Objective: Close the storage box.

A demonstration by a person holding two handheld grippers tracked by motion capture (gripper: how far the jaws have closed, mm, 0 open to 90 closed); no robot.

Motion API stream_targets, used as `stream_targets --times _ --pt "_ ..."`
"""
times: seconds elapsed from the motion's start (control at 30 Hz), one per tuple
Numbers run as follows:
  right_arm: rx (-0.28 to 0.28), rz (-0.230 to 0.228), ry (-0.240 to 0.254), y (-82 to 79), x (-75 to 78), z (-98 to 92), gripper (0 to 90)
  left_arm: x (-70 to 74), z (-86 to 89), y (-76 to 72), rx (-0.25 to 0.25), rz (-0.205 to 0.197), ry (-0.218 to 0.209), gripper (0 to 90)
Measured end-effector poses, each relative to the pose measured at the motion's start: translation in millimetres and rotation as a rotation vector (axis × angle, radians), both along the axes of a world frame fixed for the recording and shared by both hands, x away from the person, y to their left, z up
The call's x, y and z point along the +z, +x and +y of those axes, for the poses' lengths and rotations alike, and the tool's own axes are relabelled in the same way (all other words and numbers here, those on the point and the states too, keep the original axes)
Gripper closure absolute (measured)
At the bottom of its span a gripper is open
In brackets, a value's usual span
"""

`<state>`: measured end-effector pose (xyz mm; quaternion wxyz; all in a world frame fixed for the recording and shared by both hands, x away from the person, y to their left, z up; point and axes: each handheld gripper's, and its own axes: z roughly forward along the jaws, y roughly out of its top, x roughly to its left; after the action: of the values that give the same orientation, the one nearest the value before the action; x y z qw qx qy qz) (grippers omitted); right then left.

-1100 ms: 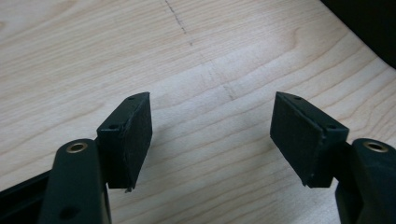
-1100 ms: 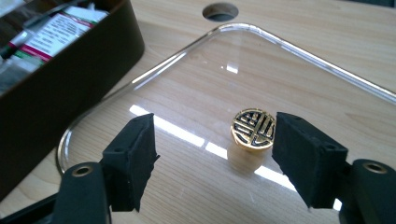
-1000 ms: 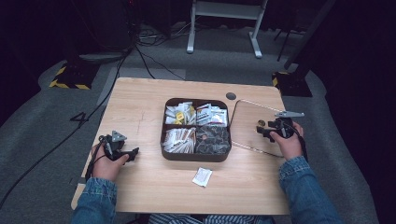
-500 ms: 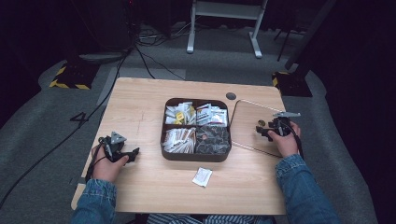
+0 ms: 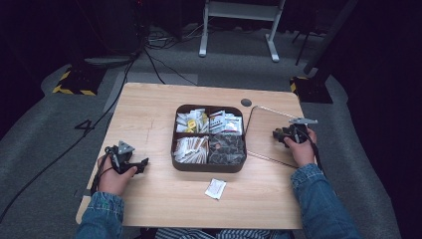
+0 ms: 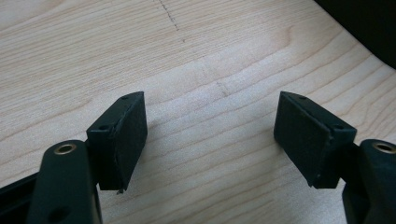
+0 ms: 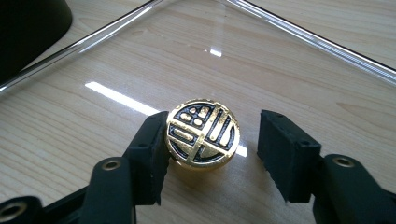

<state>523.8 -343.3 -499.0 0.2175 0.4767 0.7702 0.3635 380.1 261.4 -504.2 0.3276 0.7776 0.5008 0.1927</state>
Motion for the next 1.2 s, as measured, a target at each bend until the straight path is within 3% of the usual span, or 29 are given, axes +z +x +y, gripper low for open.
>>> stream_targets --times 0.1,0.6,1.2 --pt "0.031 -0.004 0.005 -0.6 0.4 2.3 57.9 0.0 0.0 0.0 0.0 0.0 0.0 26.3" --pt "0.043 0.009 -0.011 -3.4 6.6 1.1 58.7 0.0 0.0 0.1 0.0 0.0 -0.001 26.3" --pt "0.03 -0.064 0.039 -23.3 45.1 -18.0 58.7 0.0 0.0 0.9 -0.005 0.0 0.001 25.7"
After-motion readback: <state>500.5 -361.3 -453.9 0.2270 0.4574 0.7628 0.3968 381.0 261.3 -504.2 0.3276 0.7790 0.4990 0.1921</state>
